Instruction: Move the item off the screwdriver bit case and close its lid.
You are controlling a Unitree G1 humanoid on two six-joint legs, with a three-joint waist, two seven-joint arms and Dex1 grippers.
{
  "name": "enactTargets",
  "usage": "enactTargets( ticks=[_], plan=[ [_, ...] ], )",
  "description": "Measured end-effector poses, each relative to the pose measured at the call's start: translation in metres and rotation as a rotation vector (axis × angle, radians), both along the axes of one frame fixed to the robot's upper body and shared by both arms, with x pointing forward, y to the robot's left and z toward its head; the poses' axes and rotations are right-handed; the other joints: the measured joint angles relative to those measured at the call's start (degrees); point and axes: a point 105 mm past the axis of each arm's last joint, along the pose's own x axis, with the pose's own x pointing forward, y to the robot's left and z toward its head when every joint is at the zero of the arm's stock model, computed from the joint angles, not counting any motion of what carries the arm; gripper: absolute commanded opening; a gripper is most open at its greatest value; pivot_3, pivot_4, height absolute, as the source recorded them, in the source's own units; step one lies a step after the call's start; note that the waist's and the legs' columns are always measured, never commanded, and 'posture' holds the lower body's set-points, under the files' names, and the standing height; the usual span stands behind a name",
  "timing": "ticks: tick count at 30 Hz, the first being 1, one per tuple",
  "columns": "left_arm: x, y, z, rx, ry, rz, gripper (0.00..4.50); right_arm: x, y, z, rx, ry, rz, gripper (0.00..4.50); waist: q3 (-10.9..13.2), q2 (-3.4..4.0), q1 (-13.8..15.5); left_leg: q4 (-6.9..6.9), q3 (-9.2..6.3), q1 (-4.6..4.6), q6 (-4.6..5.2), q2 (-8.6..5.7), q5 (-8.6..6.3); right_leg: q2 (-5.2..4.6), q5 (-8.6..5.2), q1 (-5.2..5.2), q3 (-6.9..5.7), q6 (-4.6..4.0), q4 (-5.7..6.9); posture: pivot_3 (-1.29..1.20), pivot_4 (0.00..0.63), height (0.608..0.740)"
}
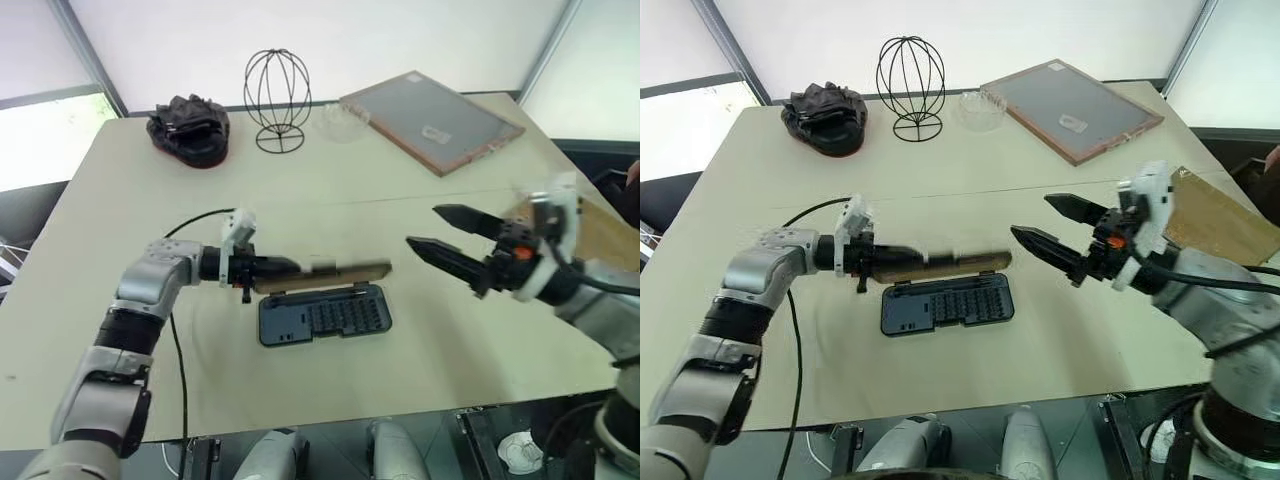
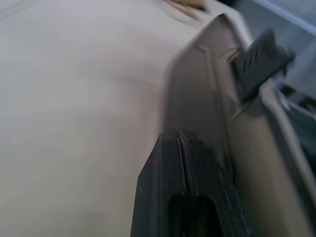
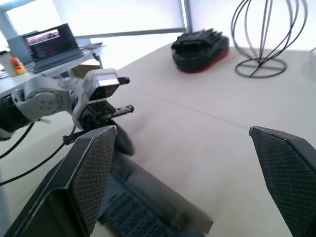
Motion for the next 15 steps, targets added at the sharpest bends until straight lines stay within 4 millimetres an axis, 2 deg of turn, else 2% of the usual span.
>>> enactTargets(
  ticks=[2, 4, 6, 7, 9, 11, 12, 15],
  plan=[
    [-0.022, -0.003, -0.012, 0.055, 0.025, -0.115, 0.0, -0.001, -0.001, -0.001, -0.044, 0.022, -0.005, 4.45, 0.02, 0.0, 0.03, 0.02, 0.05, 0.0, 0.0, 0.01, 0.0, 0.01, 0.0, -0.01, 0.0, 0.0, 0.0, 0.0, 0.15, 0.74],
    [-0.024, -0.003, -0.018, 0.074, 0.026, -0.131, 0.0, -0.001, 0.004, -0.012, -0.101, 0.059, 0.01, 4.45, 0.06, -0.06, 0.27, 0.07, 0.06, 0.0, 0.0, 0.02, 0.01, 0.02, 0.0, 0.0, -0.01, 0.0, 0.0, 0.0, 0.15, 0.74],
    [-0.004, -0.009, -0.007, 0.026, -0.003, -0.049, 0.0, -0.004, 0.02, -0.036, -0.182, 0.119, 0.056, 4.45, 0.15, -0.22, 0.76, 0.19, -0.01, -0.07, -0.03, 0.0, 0.04, 0.03, 0.0, 0.03, -0.09, 0.0, 0.03, 0.0, 0.15, 0.74],
    [0.016, -0.015, 0.01, -0.034, -0.036, 0.021, 0.0, -0.009, 0.034, -0.058, -0.24, 0.166, 0.108, 4.45, 0.18, -0.27, 1.25, 0.4, -0.1, -0.27, -0.05, 0.0, 0.05, 0.06, 0.0, -0.03, -0.17, 0.0, 0.04, 0.0, 0.15, 0.74],
    [0.042, -0.017, 0.042, -0.108, -0.119, 0.122, 0.0, -0.017, 0.052, -0.087, -0.293, 0.228, 0.171, 4.45, 0.21, -0.3, 1.5, 0.69, -0.06, -0.41, 0.02, -0.09, 0.0, -0.01, 0.01, -0.1, -0.18, 0.02, 0.11, 0.0, 0.15, 0.74],
    [0.057, -0.015, 0.06, -0.142, -0.182, 0.19, 0.0, -0.016, 0.058, -0.099, -0.313, 0.229, 0.175, 3.91, 0.21, -0.3, 1.37, 0.73, 0.08, -0.37, 0.08, -0.16, -0.04, -0.1, 0.02, -0.06, -0.15, 0.03, 0.1, 0.0, 0.15, 0.74],
    [0.062, -0.015, 0.061, -0.138, -0.206, 0.206, 0.0, -0.015, 0.061, -0.102, -0.318, 0.221, 0.176, 3.64, 0.21, -0.31, 1.2, 0.75, 0.1, -0.37, 0.1, -0.16, -0.05, -0.11, 0.02, -0.05, -0.15, 0.03, 0.09, 0.0, 0.15, 0.74],
    [0.069, -0.016, 0.044, -0.073, -0.238, 0.212, 0.0, -0.017, 0.074, -0.113, -0.318, 0.225, 0.225, 2.08, 0.22, -0.32, 0.56, 0.74, 0.04, -0.38, 0.1, -0.15, -0.05, -0.09, 0.02, -0.06, -0.2, 0.03, 0.1, 0.0, 0.15, 0.74]
  ],
)
